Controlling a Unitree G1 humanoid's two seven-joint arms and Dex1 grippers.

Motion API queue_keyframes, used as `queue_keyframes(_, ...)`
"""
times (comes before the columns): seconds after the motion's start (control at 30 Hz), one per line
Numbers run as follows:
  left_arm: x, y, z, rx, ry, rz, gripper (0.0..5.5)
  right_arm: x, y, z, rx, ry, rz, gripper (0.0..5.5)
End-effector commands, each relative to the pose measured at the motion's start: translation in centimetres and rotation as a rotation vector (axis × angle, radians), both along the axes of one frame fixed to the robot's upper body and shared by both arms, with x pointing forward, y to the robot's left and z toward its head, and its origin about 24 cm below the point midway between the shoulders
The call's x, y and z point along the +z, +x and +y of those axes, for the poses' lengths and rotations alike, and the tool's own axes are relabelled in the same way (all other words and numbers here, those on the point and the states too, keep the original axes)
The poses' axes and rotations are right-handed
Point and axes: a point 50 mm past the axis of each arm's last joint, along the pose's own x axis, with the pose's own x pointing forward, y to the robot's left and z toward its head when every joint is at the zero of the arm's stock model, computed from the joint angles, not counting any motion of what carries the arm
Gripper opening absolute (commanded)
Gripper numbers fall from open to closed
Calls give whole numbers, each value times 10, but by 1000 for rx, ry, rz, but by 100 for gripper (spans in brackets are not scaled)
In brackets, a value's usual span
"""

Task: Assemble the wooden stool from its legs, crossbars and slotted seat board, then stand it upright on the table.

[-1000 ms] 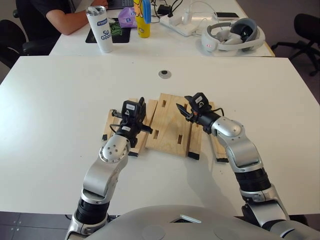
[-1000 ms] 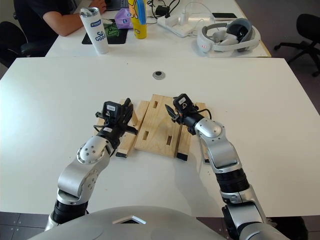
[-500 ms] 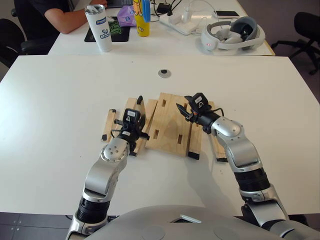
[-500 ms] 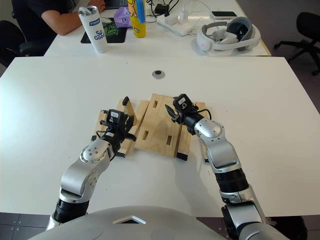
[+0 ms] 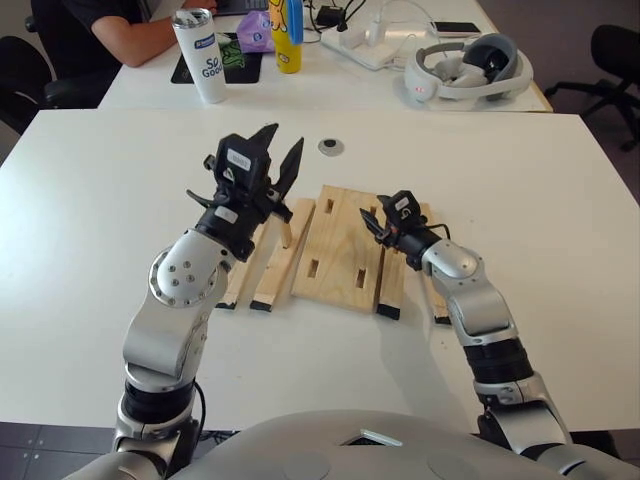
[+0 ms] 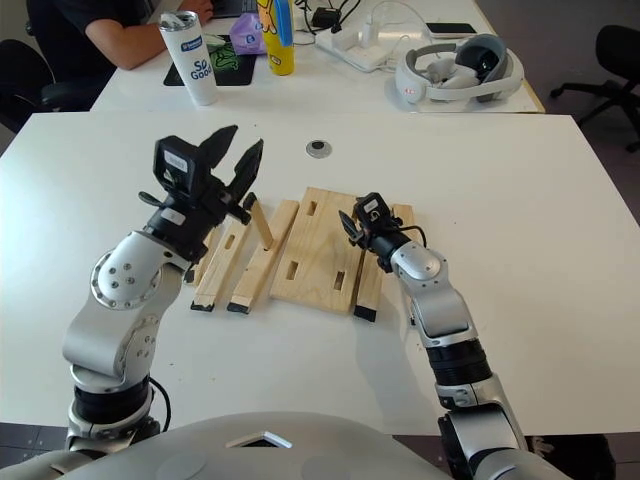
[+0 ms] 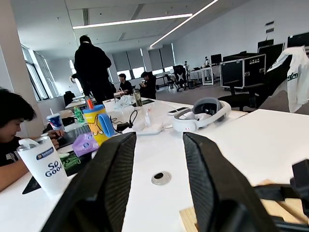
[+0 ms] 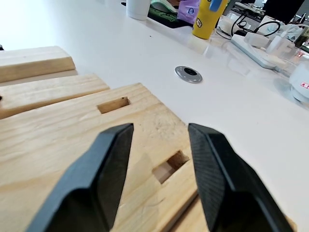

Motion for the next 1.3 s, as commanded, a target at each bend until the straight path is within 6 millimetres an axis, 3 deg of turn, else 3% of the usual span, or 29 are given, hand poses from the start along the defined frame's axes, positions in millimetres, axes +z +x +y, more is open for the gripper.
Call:
queue_keyframes(0.03, -11, 32, 0, -16, -138, 189, 108, 7, 9, 4, -5, 5, -40, 210)
queue_keyframes(0.13, -21, 45, 3, -4, -211, 300, 68, 9, 13, 9, 11, 4, -53, 210)
queue_keyframes(0.23, -34, 43, 4, -7, -207, 378, 16, 9, 14, 9, 14, 4, -58, 210)
queue_keyframes(0.47, -41, 41, 1, -23, -194, 399, 2, 7, 13, 11, 8, 8, -58, 210)
queue_keyframes(0.7, -31, 49, -6, -33, -177, 334, 2, 7, 15, 13, 15, 8, -60, 210)
queue_keyframes(1.0, 4, 59, -6, 14, -179, 178, 2, 9, 17, 13, 24, 9, -68, 210)
queue_keyframes(1.07, -1, 62, -4, 28, -161, 197, 2, 9, 16, 13, 26, 7, -67, 210)
queue_keyframes(1.2, -75, 61, 0, 63, -113, 515, 2, 9, 17, 17, 41, 4, -67, 210)
queue_keyframes(1.3, -103, 50, -1, 59, -102, 624, 2, 11, 17, 20, 57, 2, -69, 210)
